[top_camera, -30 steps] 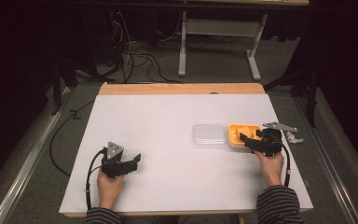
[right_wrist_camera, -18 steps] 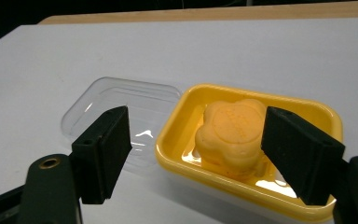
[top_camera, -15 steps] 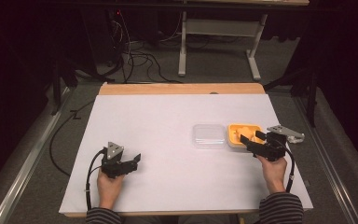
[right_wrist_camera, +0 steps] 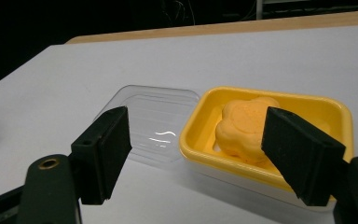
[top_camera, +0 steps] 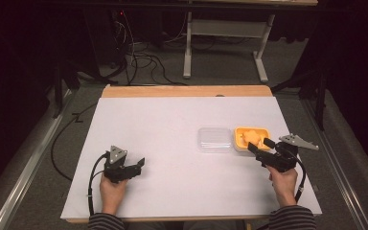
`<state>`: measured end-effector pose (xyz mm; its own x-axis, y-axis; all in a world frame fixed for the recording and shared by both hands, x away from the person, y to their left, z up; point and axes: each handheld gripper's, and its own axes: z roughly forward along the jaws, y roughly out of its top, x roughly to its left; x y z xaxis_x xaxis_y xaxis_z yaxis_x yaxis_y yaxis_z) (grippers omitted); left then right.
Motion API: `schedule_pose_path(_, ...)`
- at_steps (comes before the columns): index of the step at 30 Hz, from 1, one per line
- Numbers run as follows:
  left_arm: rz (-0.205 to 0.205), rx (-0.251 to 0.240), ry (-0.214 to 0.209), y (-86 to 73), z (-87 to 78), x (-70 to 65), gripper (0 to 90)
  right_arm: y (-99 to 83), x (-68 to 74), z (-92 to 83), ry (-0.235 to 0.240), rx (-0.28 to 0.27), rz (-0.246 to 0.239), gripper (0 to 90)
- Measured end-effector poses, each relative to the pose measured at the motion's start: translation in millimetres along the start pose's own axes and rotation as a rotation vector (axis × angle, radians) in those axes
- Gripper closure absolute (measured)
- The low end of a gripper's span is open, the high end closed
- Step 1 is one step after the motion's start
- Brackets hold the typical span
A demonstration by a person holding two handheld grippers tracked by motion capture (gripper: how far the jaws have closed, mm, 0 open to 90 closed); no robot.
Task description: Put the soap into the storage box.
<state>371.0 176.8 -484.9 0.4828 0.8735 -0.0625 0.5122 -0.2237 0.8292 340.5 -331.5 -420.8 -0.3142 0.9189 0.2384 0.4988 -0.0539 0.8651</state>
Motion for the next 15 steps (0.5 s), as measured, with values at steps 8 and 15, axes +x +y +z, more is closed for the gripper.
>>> schedule_pose_path(8, 0.003, 0.001, -0.005, 0.0, -0.5, 0.4, 21.6, -9.2, 5.8, -4.3, -0.020, -0.033, -0.017, 24.1)
schedule_pose_path(15, 0.005, -0.001, -0.005, -0.1, -0.6, 0.3, 21.4, -14.4, 11.6, -5.1, -0.017, -0.034, -0.043, 23.9)
